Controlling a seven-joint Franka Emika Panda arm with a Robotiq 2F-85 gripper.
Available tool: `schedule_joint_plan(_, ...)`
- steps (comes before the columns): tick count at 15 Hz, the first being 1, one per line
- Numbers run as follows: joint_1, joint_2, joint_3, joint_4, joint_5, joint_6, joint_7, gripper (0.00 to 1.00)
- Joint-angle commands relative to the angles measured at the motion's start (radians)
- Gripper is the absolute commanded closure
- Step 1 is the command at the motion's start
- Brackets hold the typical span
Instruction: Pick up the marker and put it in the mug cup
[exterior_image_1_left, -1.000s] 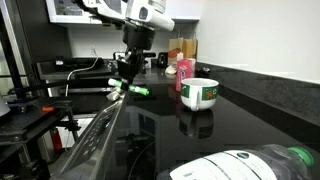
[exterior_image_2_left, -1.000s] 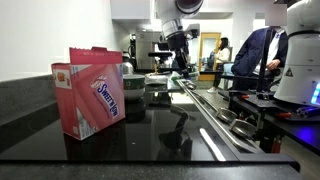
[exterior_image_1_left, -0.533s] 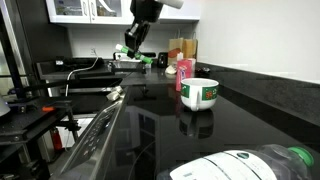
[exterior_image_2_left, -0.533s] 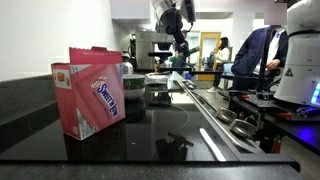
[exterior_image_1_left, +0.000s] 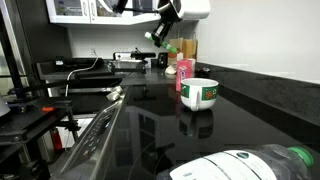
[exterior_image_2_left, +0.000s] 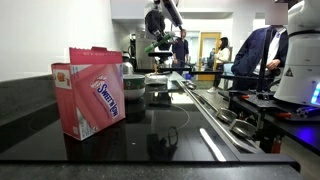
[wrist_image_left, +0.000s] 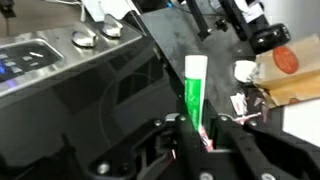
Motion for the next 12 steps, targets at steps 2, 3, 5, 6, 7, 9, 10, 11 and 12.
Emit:
schedule_joint_plan(2, -0.028, 0.105, -0.006, 0.091, 0.2, -0.04, 0.109, 0.95)
schedule_joint_plan(3, -0.031, 0.123, -0.008, 0.099, 0.237, -0.041, 0.141, 0.95)
schedule_joint_plan(5, -0.031, 0.151, -0.015, 0.11, 0.287, -0.04, 0.221, 0.95)
schedule_joint_plan(6, -0.031, 0.161, -0.018, 0.11, 0.305, -0.045, 0.26, 0.95)
schedule_joint_plan(7, -0.03, 0.167, -0.021, 0.108, 0.323, -0.042, 0.301, 0.95)
schedule_joint_plan(9, -0.031, 0.175, -0.028, 0.094, 0.362, -0.032, 0.375, 0.95)
schedule_joint_plan(10, -0.034, 0.179, -0.031, 0.09, 0.384, -0.028, 0.388, 0.95)
schedule_joint_plan(11, -0.036, 0.186, -0.035, 0.09, 0.402, -0.027, 0.405, 0.95)
schedule_joint_plan(12, -0.039, 0.191, -0.04, 0.086, 0.422, -0.025, 0.416, 0.95)
